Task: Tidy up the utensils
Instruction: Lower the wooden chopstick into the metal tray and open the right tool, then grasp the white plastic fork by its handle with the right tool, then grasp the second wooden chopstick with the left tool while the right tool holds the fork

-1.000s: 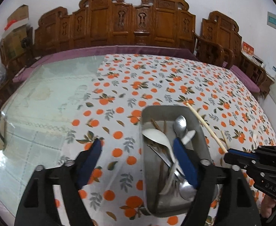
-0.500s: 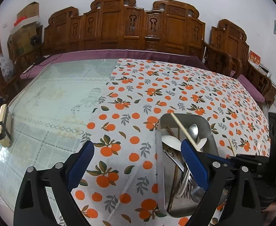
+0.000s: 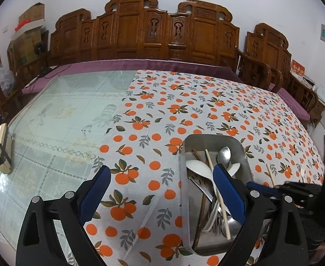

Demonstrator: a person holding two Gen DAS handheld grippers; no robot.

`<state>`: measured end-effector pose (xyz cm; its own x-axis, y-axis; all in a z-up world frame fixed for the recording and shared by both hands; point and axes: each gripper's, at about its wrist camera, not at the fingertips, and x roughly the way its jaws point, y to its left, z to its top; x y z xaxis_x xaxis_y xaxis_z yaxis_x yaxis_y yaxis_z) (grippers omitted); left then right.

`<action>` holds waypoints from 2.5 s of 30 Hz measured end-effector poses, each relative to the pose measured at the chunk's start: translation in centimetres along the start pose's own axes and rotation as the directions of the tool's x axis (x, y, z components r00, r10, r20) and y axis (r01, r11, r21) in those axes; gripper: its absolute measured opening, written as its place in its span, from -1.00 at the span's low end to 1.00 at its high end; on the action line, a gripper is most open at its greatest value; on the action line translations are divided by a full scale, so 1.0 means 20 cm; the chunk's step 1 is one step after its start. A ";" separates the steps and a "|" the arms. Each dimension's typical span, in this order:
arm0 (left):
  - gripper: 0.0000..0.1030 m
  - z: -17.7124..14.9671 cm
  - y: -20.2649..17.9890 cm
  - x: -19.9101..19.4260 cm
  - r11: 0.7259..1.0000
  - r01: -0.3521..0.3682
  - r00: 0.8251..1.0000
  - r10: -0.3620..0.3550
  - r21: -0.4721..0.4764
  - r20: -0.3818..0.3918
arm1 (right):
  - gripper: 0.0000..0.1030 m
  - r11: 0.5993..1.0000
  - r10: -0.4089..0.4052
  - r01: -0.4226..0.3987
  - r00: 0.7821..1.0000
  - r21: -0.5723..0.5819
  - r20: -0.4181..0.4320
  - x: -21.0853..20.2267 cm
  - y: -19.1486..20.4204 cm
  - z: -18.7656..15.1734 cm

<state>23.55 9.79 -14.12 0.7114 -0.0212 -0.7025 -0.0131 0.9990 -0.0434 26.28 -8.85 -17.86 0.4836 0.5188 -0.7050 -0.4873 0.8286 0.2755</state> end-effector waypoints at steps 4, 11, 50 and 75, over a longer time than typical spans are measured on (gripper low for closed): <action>0.74 0.00 -0.05 0.00 1.000 0.012 1.000 -0.012 0.011 -0.003 | -0.81 0.997 -0.048 0.050 0.998 -0.051 0.041 -0.16 -0.08 -0.03; 0.74 -0.01 -0.17 -0.01 0.999 0.037 0.999 -0.037 0.035 0.004 | -0.52 0.983 -0.164 0.169 0.984 -0.067 0.076 -0.41 -0.31 -0.11; 0.74 -0.26 -0.92 0.05 0.964 0.171 0.985 -0.163 0.204 -0.052 | -0.56 0.886 -0.414 0.443 0.889 0.136 -0.194 -0.41 -1.11 -0.47; -0.12 -0.47 -1.18 0.22 0.920 0.256 0.958 -0.200 0.297 -0.206 | -0.86 0.915 -0.363 0.378 0.924 0.139 -0.119 -0.47 -1.09 -0.42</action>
<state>20.38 -14.30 -22.82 0.5397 -0.2285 -0.8103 0.3789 0.9254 -0.0086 26.20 -33.47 -22.74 0.5375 0.1535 -0.8292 -0.1626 0.9837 0.0767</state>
